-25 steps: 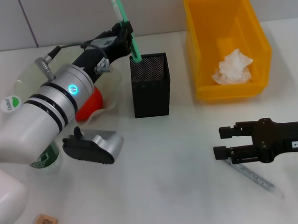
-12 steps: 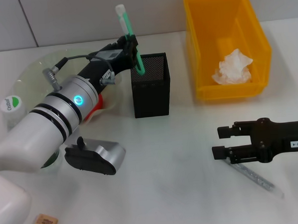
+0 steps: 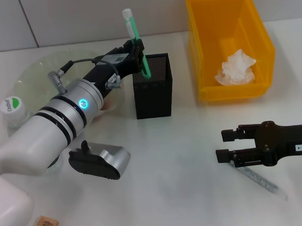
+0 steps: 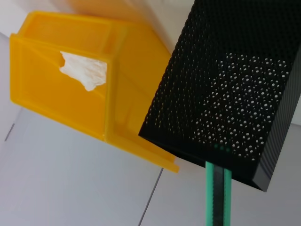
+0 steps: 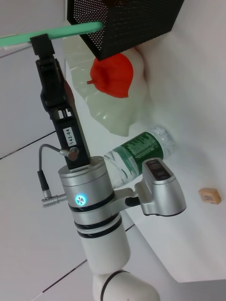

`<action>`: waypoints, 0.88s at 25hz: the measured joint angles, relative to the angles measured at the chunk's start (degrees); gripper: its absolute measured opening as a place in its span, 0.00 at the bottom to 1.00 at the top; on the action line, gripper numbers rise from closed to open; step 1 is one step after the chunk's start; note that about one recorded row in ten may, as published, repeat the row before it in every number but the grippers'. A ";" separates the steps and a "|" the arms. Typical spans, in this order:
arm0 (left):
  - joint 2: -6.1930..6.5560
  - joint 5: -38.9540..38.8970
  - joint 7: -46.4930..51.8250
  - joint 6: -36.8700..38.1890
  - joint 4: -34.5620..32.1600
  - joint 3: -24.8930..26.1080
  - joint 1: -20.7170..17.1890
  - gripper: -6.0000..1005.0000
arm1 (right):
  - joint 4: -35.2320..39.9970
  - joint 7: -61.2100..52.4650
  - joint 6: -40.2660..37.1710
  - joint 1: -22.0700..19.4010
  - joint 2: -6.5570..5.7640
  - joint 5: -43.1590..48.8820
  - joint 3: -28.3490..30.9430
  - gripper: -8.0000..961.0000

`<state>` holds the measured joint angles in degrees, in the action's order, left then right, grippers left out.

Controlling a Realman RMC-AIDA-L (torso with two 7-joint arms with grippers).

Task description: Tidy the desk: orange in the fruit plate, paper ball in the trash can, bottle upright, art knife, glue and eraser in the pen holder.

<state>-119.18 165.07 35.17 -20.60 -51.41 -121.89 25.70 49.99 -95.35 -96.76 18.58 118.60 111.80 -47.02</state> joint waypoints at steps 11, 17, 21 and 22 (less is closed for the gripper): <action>0.00 -0.21 0.68 -0.04 -0.01 -0.08 0.17 0.20 | 0.20 0.06 0.00 -0.09 0.11 0.22 0.00 0.79; 0.00 -0.21 1.74 0.10 -0.01 -0.47 0.52 0.25 | 0.20 0.08 0.00 -0.14 0.18 0.20 0.00 0.79; 0.00 -0.20 4.51 0.11 -0.23 -0.70 0.62 0.31 | 0.20 0.06 0.00 -0.12 0.14 0.09 0.00 0.79; 0.00 -0.20 4.51 0.11 -0.23 -0.70 0.62 0.32 | 0.20 0.06 0.00 -0.10 0.13 0.09 0.00 0.79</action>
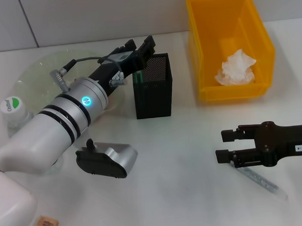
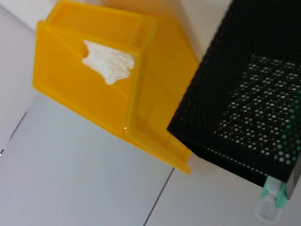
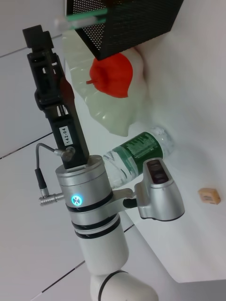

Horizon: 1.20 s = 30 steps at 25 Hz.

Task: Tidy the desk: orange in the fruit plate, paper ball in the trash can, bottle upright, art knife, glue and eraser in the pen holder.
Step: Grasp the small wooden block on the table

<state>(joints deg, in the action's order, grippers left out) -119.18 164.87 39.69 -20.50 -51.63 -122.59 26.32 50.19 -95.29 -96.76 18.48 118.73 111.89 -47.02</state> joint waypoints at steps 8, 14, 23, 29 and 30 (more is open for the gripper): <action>0.00 -3.84 5.37 -0.35 -0.93 -0.22 0.47 0.56 | -0.22 0.00 0.27 0.29 -0.05 -0.08 0.00 0.79; 0.00 -9.95 13.92 -0.02 -4.77 -2.76 0.64 0.80 | -0.35 -0.01 0.58 0.55 -0.14 0.13 0.00 0.79; 0.00 -12.38 30.33 4.17 -11.76 -5.11 -0.62 0.81 | -0.44 0.78 0.84 0.63 -0.31 -0.04 0.04 0.79; 0.00 -13.01 42.31 6.68 -14.71 -4.77 -0.97 0.81 | -0.02 2.92 -0.91 0.76 -0.29 -0.18 0.90 0.79; 0.01 -13.49 43.47 6.94 -15.05 -4.69 -1.01 0.81 | -0.01 3.57 -1.52 0.75 -0.28 -0.22 1.49 0.79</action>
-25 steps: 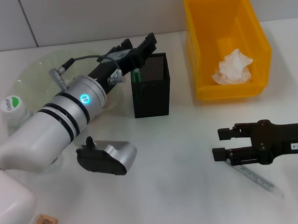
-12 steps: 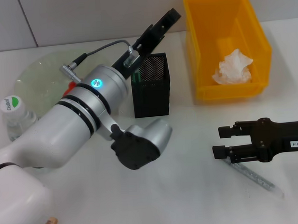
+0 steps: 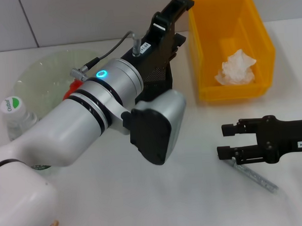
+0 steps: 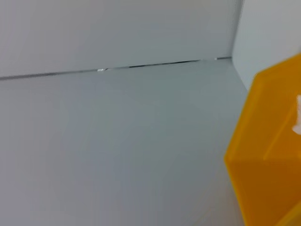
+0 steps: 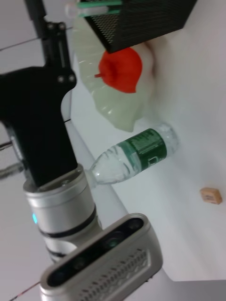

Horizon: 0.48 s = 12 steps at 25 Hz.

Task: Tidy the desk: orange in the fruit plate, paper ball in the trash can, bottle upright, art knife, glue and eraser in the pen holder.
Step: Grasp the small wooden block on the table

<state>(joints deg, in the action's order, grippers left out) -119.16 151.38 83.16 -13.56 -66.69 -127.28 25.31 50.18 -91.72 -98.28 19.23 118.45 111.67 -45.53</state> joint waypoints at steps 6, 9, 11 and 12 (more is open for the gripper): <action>0.13 -8.66 2.10 0.96 -2.47 0.57 -0.36 0.81 | 0.04 2.39 -2.83 -0.58 -0.22 -0.04 3.62 0.79; 0.09 -14.80 2.19 1.57 -4.67 0.86 -0.60 0.81 | 0.05 3.07 -3.49 -0.99 -0.45 -0.05 4.19 0.79; 0.12 -16.90 2.20 1.98 -5.67 1.01 -0.75 0.81 | 0.00 3.52 -3.81 -1.31 -0.54 -0.06 4.45 0.79; 0.12 -16.90 2.20 1.98 -5.67 1.01 -0.75 0.81 | 0.00 3.78 -3.98 -1.49 -0.57 -0.06 4.55 0.79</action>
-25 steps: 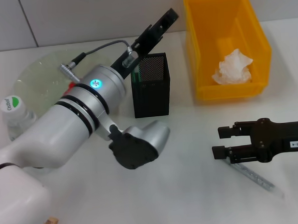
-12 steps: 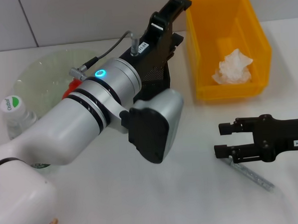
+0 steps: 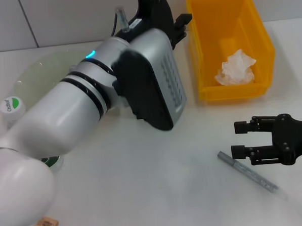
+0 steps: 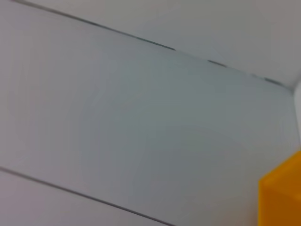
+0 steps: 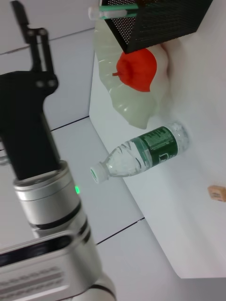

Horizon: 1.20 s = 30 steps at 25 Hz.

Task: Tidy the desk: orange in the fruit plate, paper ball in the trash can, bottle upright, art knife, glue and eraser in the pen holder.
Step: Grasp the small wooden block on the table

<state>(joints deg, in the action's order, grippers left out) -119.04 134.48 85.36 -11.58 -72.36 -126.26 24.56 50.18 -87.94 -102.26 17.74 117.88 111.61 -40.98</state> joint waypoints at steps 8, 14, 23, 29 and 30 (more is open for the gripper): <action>0.38 -20.20 0.08 20.99 -9.91 10.29 -1.72 0.81 | 0.18 1.86 -2.50 -1.07 -0.16 0.05 2.97 0.79; 0.41 -29.39 0.71 39.70 -15.14 21.81 -4.47 0.81 | 0.19 2.38 -3.17 -1.65 -0.56 0.15 3.76 0.79; 0.47 -32.86 8.81 62.04 -15.15 39.05 -6.33 0.81 | 0.37 3.11 -4.00 -1.92 -0.88 0.30 4.30 0.79; 0.56 -35.69 12.50 72.98 -14.87 47.35 -8.74 0.81 | 3.14 3.11 -4.09 -1.92 -1.02 0.43 4.34 0.79; 0.56 -35.69 12.50 72.98 -14.87 47.35 -8.74 0.81 | 3.67 3.11 -4.10 -1.92 -1.02 0.44 4.39 0.79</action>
<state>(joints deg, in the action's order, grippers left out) -118.47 98.79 97.86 61.40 -87.23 -78.92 15.82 53.85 -84.84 -106.36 15.82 116.86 112.05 -36.60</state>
